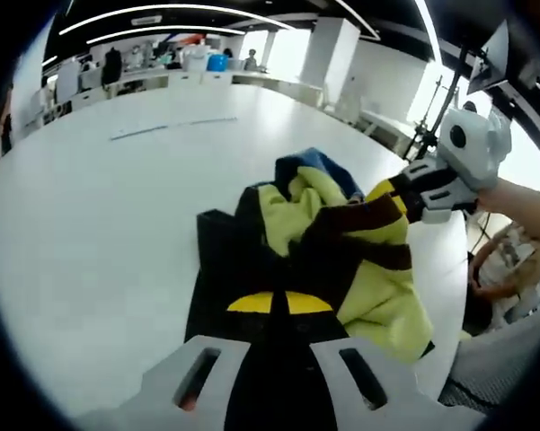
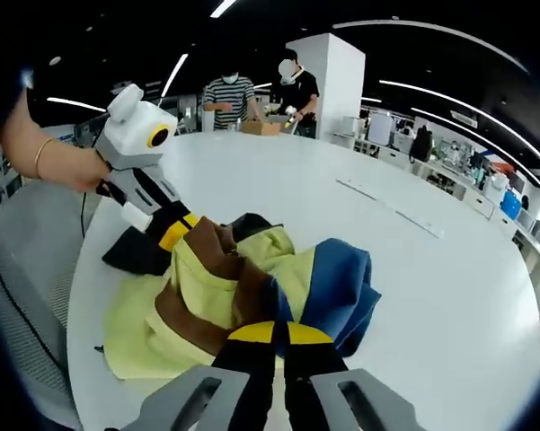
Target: Fold the garment on the visible template until the final outline fits inside the template.
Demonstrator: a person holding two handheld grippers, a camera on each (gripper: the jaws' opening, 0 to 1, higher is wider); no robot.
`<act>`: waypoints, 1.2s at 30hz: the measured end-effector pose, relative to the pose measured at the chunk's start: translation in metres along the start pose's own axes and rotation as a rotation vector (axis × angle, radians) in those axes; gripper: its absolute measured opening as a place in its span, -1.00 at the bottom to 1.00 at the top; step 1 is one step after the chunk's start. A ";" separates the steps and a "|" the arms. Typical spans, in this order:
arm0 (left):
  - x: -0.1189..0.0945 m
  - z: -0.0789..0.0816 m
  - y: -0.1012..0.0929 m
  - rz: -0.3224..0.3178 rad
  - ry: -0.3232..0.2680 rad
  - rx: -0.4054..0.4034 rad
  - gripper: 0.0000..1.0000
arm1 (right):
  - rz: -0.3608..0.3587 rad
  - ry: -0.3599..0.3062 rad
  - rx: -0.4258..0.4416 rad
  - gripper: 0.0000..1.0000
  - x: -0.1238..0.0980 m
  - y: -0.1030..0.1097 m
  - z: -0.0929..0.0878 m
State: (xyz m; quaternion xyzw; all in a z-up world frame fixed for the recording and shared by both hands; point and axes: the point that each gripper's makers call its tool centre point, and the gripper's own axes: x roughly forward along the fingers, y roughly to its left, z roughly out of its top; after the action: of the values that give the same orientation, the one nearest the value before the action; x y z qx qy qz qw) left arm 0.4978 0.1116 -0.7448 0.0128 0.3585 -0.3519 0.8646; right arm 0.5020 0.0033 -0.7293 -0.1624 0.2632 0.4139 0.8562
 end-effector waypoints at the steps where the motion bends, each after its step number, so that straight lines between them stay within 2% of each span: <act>1: -0.002 0.001 0.001 0.009 -0.004 0.004 -1.00 | -0.004 -0.007 0.005 -1.00 -0.001 -0.001 0.001; 5: -0.009 0.004 -0.001 0.019 -0.022 0.021 -1.00 | -0.012 -0.023 0.023 -1.00 -0.009 -0.002 0.004; 9: -0.020 0.006 0.002 0.035 -0.021 -0.028 -1.00 | -0.029 -0.044 0.002 -1.00 -0.016 -0.003 0.009; 11: -0.029 0.017 0.002 0.035 -0.076 -0.031 -1.00 | -0.031 -0.060 -0.006 -1.00 -0.022 -0.004 0.014; 12: -0.034 0.026 -0.002 0.017 -0.126 -0.033 -1.00 | -0.036 -0.071 -0.016 -1.00 -0.025 -0.005 0.017; 18: -0.055 0.042 0.003 0.041 -0.179 -0.027 -1.00 | -0.063 -0.119 0.000 -1.00 -0.039 -0.016 0.031; 24: -0.070 0.058 0.008 0.054 -0.222 -0.001 -1.00 | -0.088 -0.136 -0.009 -1.00 -0.046 -0.023 0.045; 26: -0.078 0.068 0.011 0.053 -0.258 -0.005 -1.00 | -0.099 -0.142 -0.021 -1.00 -0.050 -0.027 0.050; 28: -0.087 0.083 0.014 0.060 -0.322 -0.011 -1.00 | -0.116 -0.164 -0.030 -1.00 -0.054 -0.032 0.058; 31: -0.098 0.098 0.023 0.091 -0.370 -0.006 -1.00 | -0.142 -0.175 -0.036 -1.00 -0.059 -0.041 0.067; 34: -0.105 0.110 0.033 0.135 -0.404 0.020 -1.00 | -0.200 -0.173 -0.031 -1.00 -0.062 -0.056 0.076; 36: -0.107 0.117 0.037 0.133 -0.423 0.010 -1.00 | -0.234 -0.157 -0.028 -1.00 -0.063 -0.065 0.078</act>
State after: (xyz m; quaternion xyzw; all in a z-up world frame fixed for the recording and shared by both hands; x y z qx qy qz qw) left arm 0.5389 0.1715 -0.5991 -0.0334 0.1659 -0.2909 0.9417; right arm 0.5455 -0.0367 -0.6258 -0.1708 0.1689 0.3264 0.9142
